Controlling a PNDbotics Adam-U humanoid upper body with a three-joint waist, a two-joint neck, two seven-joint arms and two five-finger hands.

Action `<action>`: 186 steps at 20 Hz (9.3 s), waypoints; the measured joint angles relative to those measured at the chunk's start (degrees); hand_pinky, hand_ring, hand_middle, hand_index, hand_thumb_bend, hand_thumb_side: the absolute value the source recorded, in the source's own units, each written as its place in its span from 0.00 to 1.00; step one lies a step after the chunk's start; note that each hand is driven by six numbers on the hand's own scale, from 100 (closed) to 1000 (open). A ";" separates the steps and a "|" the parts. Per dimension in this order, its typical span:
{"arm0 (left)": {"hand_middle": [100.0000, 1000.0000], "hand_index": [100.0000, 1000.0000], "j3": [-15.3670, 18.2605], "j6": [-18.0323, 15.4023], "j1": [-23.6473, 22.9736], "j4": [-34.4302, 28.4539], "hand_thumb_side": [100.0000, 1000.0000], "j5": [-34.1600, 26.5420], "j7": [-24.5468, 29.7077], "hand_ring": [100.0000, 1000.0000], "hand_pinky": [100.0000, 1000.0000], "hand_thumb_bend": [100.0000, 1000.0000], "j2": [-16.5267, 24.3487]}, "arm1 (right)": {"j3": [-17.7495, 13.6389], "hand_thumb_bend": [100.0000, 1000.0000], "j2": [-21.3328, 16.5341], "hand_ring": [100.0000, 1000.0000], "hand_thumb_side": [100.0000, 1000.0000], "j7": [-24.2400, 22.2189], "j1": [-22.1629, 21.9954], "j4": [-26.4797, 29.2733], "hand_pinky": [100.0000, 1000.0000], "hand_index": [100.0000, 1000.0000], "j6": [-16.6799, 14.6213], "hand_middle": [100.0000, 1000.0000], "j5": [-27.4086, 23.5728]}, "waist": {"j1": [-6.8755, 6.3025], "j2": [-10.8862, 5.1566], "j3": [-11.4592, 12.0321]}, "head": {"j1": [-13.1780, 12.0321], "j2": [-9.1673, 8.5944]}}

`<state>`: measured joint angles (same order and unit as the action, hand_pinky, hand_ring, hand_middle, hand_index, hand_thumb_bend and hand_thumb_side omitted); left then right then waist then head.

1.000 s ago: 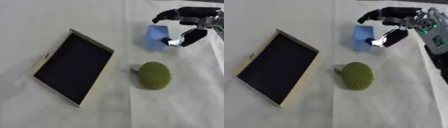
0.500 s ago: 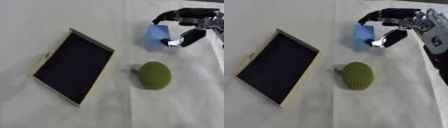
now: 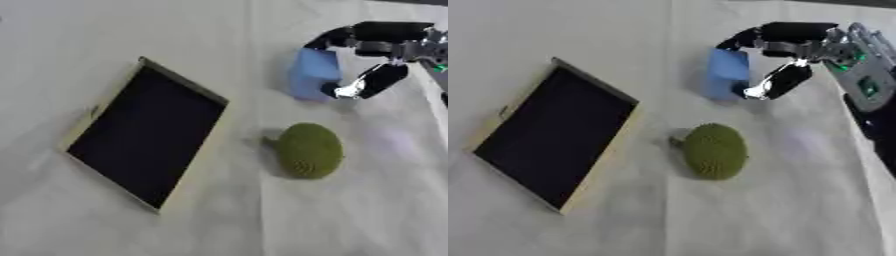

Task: Pick up objects on the table and place them in the box.

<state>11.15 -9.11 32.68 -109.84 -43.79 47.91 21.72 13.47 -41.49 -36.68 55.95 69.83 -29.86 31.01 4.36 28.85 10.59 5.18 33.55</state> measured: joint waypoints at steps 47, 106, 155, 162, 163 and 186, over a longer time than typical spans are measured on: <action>0.94 0.86 0.00 0.31 0.12 -1.73 0.64 -1.24 -6.01 0.88 0.89 0.00 -1.14 | 6.65 0.00 12.44 0.70 0.00 -8.95 10.14 17.58 0.86 0.65 8.97 0.36 -20.41 | 0.26 -2.66 1.20 | 2.88 2.22; 0.94 0.86 -0.09 1.01 0.56 -3.56 0.64 -1.84 -7.69 0.88 0.89 0.00 -2.08 | 9.51 0.00 25.40 1.00 0.25 -3.56 8.84 9.27 1.00 1.00 3.56 0.83 -1.42 | 0.28 -2.71 1.31 | 2.67 2.12; 0.95 0.86 -0.06 1.66 -0.95 -3.05 0.64 -1.00 -6.81 0.90 0.89 0.00 -1.57 | -3.20 0.00 1.44 0.99 0.40 -3.22 -24.31 38.54 0.98 1.00 5.28 0.83 -7.27 | -0.26 -3.69 -1.16 | -1.48 3.12; 0.95 0.86 -0.06 1.50 -0.94 -2.84 0.64 -0.99 -6.62 0.90 0.89 0.00 -1.58 | -3.22 0.00 1.45 1.00 0.40 -3.59 -24.76 36.18 0.99 1.00 3.66 0.82 -4.63 | -0.40 -3.53 -1.17 | -1.48 3.08; 0.95 0.86 -0.06 1.50 -0.94 -2.84 0.64 -0.99 -6.62 0.90 0.89 0.00 -1.58 | -3.22 0.00 1.45 1.00 0.40 -3.65 -24.76 36.06 0.99 1.00 3.67 0.82 -4.57 | -0.40 -3.53 -1.17 | -1.48 3.07; 0.96 0.86 -0.07 1.68 -0.92 -2.84 0.64 -0.63 -6.47 0.90 0.89 0.00 -1.59 | -1.74 0.14 1.40 1.00 0.47 -3.95 -24.64 31.84 0.98 0.99 3.96 0.82 0.30 | -0.37 -3.36 -1.06 | -1.48 2.65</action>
<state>11.08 -7.43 31.77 -112.68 -44.42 41.44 20.13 11.73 -40.08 -40.64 31.31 101.67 -25.90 31.30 3.99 25.49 9.53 3.70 36.20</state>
